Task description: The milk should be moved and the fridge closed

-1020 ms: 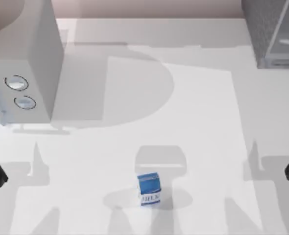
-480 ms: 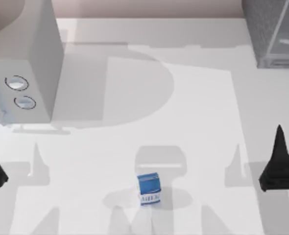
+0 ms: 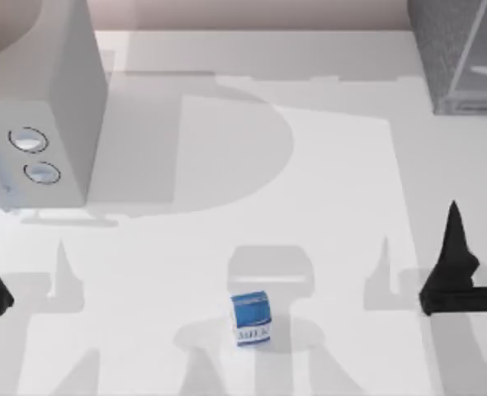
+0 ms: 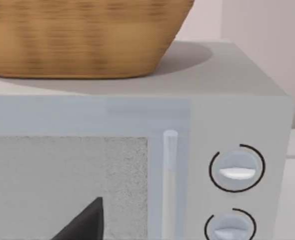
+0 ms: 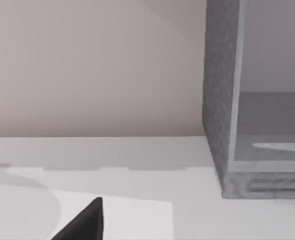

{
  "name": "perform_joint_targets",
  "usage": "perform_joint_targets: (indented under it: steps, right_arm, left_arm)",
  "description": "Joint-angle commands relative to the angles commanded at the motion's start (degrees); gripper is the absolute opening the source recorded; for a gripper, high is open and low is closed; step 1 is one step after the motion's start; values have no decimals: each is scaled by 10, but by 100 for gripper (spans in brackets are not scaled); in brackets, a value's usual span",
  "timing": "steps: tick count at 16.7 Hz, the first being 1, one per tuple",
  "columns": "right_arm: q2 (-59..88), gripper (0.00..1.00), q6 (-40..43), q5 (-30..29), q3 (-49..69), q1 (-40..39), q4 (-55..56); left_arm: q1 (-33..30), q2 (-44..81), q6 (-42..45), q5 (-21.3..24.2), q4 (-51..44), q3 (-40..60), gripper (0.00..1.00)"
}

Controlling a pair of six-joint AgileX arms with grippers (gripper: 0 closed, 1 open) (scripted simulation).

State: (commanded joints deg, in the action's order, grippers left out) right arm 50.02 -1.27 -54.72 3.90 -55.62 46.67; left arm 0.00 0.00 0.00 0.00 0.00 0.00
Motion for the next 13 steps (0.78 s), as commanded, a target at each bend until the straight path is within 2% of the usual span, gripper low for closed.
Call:
perform_joint_targets:
  steps: [4, 13]
  right_arm:
    - [155, 100, 0, -39, 55, -55, 103]
    - [643, 100, -2, -138, 218, -196, 393]
  left_arm:
    - [0, 0, 0, 0, 0, 0, 100]
    - [0, 0, 0, 0, 0, 0, 100]
